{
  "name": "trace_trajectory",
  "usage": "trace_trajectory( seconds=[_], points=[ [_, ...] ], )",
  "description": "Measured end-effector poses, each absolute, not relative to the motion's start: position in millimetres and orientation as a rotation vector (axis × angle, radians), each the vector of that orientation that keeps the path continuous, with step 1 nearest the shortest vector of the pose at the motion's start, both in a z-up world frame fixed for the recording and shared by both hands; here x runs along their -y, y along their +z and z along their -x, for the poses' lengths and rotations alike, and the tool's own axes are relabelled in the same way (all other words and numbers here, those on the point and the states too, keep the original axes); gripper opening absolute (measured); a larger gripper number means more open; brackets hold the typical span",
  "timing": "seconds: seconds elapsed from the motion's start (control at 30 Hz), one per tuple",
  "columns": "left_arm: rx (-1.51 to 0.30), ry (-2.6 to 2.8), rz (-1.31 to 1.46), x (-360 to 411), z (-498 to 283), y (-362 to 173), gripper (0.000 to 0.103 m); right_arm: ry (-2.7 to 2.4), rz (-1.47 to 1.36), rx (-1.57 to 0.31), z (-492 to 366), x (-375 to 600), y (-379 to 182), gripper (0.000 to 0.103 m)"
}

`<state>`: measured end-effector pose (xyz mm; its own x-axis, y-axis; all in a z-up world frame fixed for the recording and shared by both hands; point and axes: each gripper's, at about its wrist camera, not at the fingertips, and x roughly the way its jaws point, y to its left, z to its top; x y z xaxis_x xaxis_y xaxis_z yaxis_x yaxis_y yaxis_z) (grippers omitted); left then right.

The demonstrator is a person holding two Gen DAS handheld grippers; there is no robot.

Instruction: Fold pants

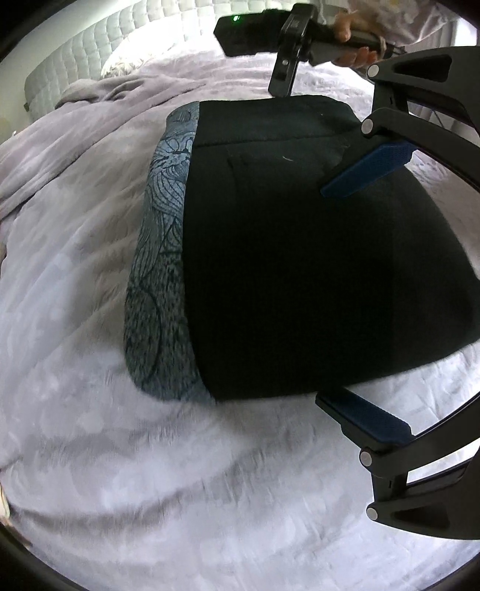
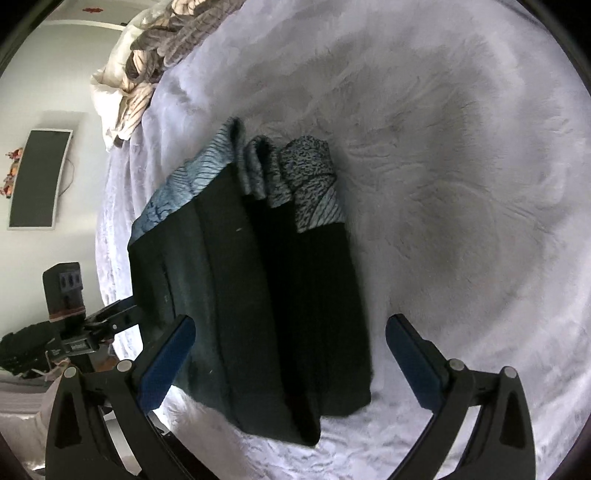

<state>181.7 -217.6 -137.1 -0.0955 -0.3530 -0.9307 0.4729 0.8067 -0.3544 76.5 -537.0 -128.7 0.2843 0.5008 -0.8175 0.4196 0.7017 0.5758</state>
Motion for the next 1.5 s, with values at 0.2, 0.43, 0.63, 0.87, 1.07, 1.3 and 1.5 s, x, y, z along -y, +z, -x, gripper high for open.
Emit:
trace_trajectory(
  seconds=[0.2, 0.43, 0.63, 0.87, 1.07, 1.3, 1.5],
  points=[
    [-1.532, -0.709, -0.078, 226.4, -181.8, -155.6, 0.103, 0.163, -0.923, -1.331, -93.2, 534.7, -149.4, 0.103],
    [-1.549, -0.692, -0.007, 212.5, -176.0, -147.4, 0.085, 0.098, -1.009, -1.375, -96.2, 528.0, -158.4, 0.081],
    [-1.489, -0.716, 0.002, 207.9, -165.8, -112.5, 0.055, 0.138, -1.041, -1.321, -82.2, 529.6, -133.2, 0.054],
    [-1.424, -0.691, 0.003, 179.9, -142.3, -67.0, 0.053, 0.222, -1.043, -1.302, -72.2, 500.6, -99.0, 0.050],
    [-1.409, -0.665, 0.047, 124.0, -126.0, -41.1, 0.053, 0.267, -1.073, -1.277, -56.7, 450.0, -74.3, 0.050],
    [-1.428, -0.630, 0.007, 56.2, -123.1, -39.2, 0.053, 0.286, -1.109, -1.261, -47.1, 371.7, -70.8, 0.050],
    [-1.458, -0.522, -0.006, 2.0, -131.4, -71.0, 0.053, 0.260, -1.072, -1.329, -59.7, 309.2, -95.5, 0.050]
  ],
)
